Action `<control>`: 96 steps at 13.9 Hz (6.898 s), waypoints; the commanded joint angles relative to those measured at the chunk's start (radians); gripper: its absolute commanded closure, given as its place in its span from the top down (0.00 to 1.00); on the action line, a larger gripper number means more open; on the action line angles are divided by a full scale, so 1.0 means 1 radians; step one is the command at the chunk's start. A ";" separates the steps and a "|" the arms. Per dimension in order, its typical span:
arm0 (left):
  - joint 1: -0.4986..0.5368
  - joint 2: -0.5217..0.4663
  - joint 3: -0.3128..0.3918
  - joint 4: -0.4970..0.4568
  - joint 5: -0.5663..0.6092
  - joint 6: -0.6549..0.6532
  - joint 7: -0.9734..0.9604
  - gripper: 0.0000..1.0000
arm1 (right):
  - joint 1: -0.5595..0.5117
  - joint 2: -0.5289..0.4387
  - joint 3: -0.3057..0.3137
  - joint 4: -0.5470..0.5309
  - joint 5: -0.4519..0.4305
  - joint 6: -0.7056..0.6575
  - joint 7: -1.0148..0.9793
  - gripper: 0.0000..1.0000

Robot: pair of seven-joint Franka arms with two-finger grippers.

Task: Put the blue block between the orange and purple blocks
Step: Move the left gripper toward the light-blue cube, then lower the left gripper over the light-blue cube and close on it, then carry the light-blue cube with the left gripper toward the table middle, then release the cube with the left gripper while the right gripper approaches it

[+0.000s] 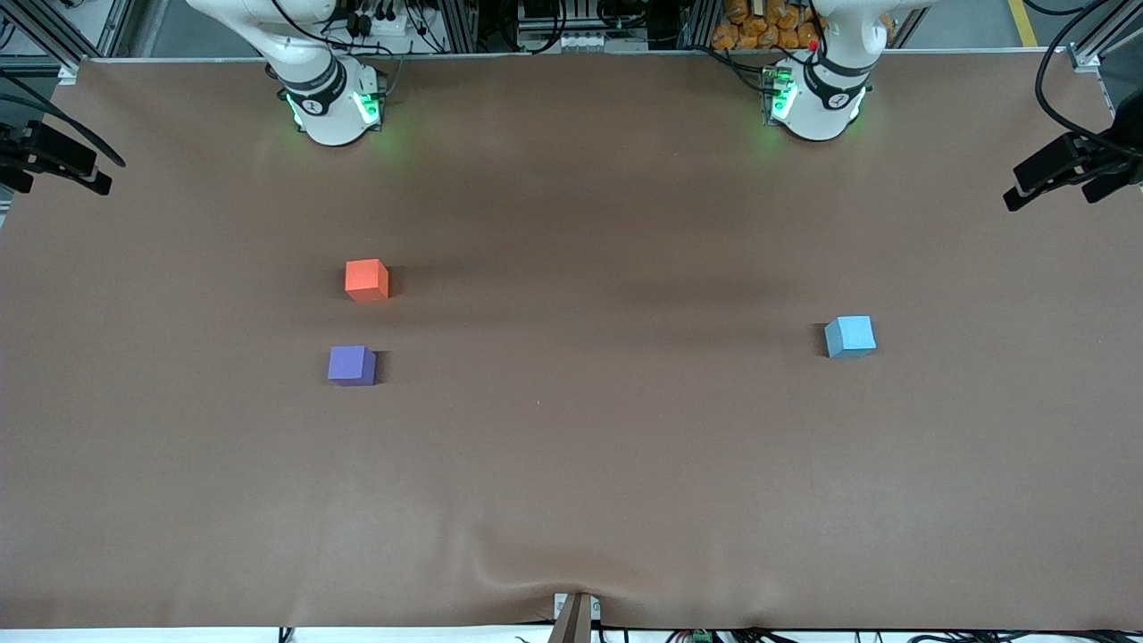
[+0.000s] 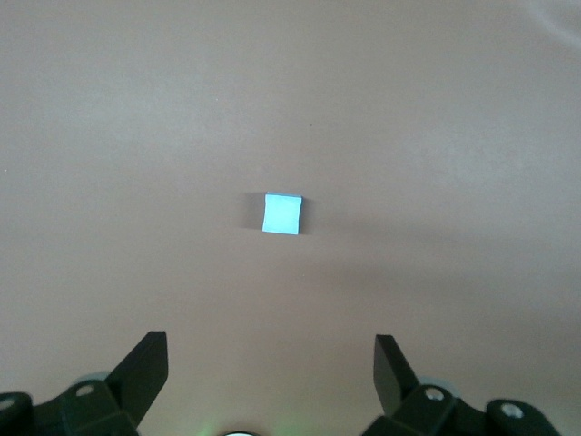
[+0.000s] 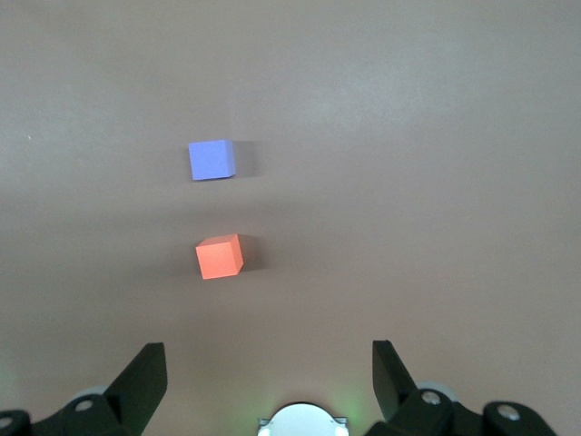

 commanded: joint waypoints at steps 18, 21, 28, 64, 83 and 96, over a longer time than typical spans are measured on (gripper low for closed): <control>-0.010 -0.024 -0.066 -0.245 0.036 0.167 0.084 1.00 | 0.009 -0.004 -0.003 -0.002 -0.034 -0.032 -0.021 1.00; -0.002 0.001 -0.072 -0.380 0.039 0.330 0.087 1.00 | 0.006 -0.002 -0.004 -0.003 -0.036 -0.028 -0.018 1.00; -0.008 0.088 -0.075 -0.617 0.044 0.648 0.090 1.00 | 0.000 0.005 0.002 -0.007 -0.034 -0.025 -0.018 1.00; -0.425 0.562 -0.129 -0.297 0.056 0.916 -0.186 0.00 | 0.024 0.048 0.003 -0.011 -0.033 -0.032 -0.020 1.00; -0.897 0.799 0.045 0.185 0.206 0.613 -0.712 1.00 | 0.197 0.102 0.003 -0.010 -0.030 0.017 0.181 1.00; -0.492 0.334 0.054 0.121 0.230 0.131 -0.384 1.00 | 0.651 0.497 0.003 -0.005 -0.037 0.461 0.815 1.00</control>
